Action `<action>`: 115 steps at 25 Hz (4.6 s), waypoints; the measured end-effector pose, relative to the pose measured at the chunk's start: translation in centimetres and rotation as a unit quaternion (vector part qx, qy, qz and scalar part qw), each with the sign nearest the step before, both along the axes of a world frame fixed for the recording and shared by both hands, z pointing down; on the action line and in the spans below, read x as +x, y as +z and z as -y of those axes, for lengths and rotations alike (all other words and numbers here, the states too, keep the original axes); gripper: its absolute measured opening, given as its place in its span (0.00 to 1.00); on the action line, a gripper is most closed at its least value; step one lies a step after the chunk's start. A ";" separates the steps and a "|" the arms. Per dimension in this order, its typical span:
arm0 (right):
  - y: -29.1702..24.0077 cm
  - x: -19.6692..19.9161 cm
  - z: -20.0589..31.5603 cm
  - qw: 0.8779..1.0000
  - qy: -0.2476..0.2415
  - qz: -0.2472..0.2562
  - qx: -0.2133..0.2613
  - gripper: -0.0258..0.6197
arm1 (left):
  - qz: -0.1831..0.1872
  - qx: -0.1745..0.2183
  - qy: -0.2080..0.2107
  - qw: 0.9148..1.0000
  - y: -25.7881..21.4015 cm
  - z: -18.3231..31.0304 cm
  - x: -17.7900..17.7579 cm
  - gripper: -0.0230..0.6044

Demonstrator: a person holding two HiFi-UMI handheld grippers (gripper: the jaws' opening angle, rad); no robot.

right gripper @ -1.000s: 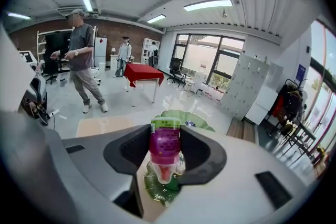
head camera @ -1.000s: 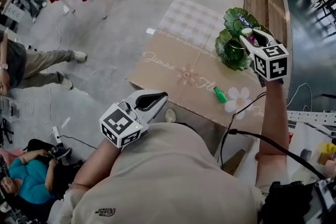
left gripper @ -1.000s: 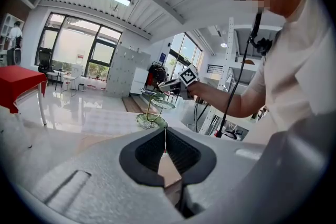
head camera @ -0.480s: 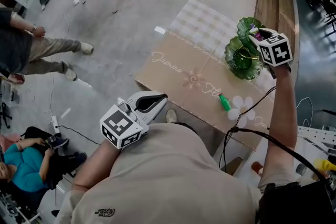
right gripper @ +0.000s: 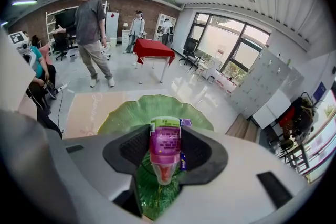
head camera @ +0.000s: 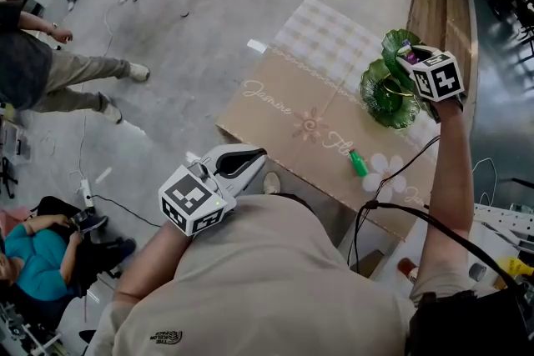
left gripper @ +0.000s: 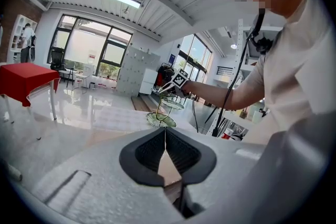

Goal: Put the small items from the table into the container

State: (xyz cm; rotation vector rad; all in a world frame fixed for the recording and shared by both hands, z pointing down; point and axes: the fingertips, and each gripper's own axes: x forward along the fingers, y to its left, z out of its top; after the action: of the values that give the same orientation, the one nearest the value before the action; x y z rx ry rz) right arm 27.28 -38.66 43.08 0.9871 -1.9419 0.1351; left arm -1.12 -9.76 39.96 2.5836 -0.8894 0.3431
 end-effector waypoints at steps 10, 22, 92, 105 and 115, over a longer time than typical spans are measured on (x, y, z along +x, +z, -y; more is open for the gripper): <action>-2.2 0.4 -0.8 0.999 0.019 0.018 0.034 0.36 | -0.001 -0.001 0.012 1.000 -0.1 -0.6 -0.7 0.05; -6.8 -1.2 -8.0 0.989 0.069 0.077 0.106 0.34 | -0.008 0.004 0.050 0.999 -1.0 -3.2 -2.7 0.05; 13.1 -5.0 -34.6 0.980 0.151 0.120 0.049 0.28 | -0.017 -0.022 0.183 0.983 0.8 -10.9 -0.6 0.05; 23.0 0.1 -27.9 0.991 0.107 0.070 -0.036 0.33 | 0.000 -0.028 0.133 0.991 1.1 -5.2 2.7 0.05; 24.4 0.2 -27.1 0.990 0.079 0.092 -0.072 0.30 | -0.001 -0.024 0.110 0.994 1.1 -2.3 4.3 0.05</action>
State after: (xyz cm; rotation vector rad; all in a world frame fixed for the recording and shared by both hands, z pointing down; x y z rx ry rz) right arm 27.50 -11.57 67.52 1.0615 -1.9853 0.4655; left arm 3.18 -7.50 41.03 2.6420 -0.5900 0.4180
